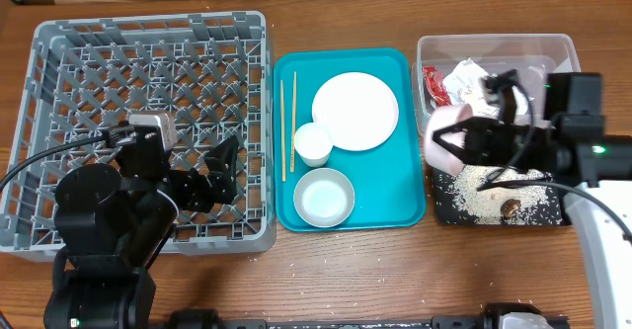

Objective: Sort waste into correct bins and load items into the dishwasher
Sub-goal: 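Tilt the bowl to pour rice onto the black tray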

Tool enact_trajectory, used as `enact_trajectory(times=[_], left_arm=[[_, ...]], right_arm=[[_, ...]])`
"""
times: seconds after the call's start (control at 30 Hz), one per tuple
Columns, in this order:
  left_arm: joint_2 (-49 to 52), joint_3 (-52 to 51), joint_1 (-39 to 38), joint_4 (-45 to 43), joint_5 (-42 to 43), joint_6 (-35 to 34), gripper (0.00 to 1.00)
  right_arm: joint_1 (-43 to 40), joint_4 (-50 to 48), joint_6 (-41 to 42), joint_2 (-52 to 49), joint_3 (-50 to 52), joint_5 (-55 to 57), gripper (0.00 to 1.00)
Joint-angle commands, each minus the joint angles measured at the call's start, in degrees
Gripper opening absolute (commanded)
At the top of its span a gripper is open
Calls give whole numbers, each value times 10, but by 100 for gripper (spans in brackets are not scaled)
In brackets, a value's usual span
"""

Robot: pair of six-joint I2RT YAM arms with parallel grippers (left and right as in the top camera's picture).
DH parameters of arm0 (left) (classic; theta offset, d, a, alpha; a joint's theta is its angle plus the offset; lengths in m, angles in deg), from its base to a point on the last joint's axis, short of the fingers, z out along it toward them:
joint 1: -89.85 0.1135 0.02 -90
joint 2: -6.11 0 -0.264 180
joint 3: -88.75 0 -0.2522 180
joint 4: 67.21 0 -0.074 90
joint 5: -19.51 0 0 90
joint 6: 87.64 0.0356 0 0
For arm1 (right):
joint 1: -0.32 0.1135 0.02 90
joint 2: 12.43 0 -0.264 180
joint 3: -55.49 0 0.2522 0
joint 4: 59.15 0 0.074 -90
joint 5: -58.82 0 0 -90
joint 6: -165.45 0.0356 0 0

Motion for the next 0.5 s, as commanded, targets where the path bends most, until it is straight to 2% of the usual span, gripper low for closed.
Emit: enact_trajectory(times=[0.0, 0.13, 0.3, 0.37, 0.47], left_arm=[[-1, 12, 6, -1, 8, -8, 100], [-1, 12, 6, -1, 8, -8, 100], [-1, 12, 6, -1, 8, -8, 100], [-1, 12, 6, -1, 8, -8, 100], [-1, 12, 6, -1, 8, -8, 100]], right_arm=[[66, -14, 76, -1, -11, 102, 4], [103, -23, 101, -4, -11, 154, 4], [48, -21, 109, 11, -13, 148, 4], [2, -14, 68, 14, -13, 97, 4], [-66, 3, -55, 10, -7, -45, 4]])
